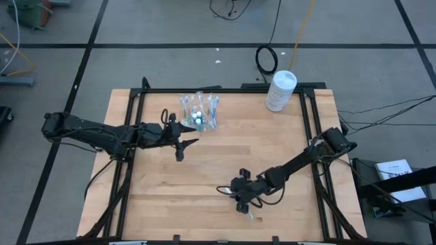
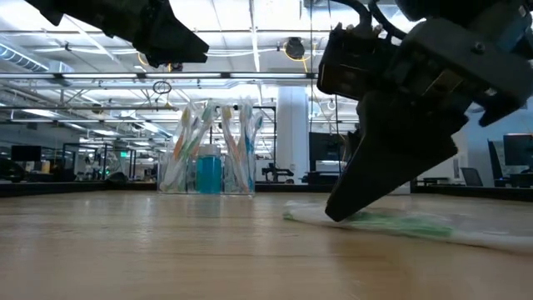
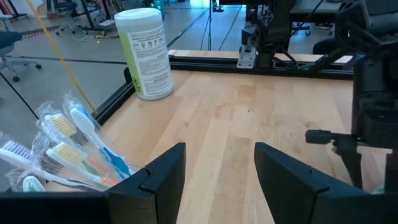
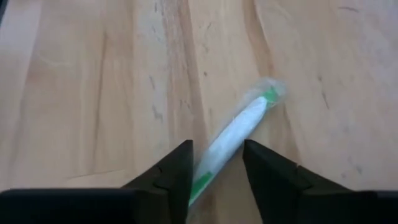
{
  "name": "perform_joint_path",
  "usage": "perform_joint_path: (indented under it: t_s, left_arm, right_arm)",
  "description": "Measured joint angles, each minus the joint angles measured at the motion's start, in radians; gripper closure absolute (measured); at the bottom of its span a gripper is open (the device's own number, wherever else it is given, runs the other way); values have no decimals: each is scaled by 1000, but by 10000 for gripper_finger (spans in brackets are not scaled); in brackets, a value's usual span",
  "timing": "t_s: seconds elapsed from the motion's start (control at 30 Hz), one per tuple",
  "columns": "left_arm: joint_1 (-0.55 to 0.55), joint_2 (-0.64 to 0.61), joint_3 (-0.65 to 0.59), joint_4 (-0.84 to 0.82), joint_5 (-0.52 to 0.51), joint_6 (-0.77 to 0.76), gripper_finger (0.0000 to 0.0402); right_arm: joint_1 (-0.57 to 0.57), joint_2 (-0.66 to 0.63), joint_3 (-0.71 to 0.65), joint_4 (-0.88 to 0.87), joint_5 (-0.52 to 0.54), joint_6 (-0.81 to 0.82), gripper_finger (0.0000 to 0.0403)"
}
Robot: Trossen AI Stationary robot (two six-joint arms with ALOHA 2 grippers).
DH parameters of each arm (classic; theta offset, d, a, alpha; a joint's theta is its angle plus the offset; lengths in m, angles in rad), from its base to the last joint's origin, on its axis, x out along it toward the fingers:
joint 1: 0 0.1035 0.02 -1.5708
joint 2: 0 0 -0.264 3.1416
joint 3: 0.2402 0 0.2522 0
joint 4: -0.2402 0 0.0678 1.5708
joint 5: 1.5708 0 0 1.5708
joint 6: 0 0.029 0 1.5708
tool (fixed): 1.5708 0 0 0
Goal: Pick & Place toothbrushing station
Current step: Put the green toothbrush into the transparent organizer
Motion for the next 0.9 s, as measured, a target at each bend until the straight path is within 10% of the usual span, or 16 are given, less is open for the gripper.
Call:
perform_joint_path:
  t_s: [0.27,0.5,0.9]
  left_arm:
    - [0,0,0,0,0,-3,204]
    - [0,0,0,2,5,-42,204]
    - [0,18,1,22,159,-329,204]
  right_arm:
    - [-16,0,-2,-5,5,-22,383]
    - [-41,-17,-3,-14,1,-126,371]
    - [-110,-130,-3,34,-95,-1129,383]
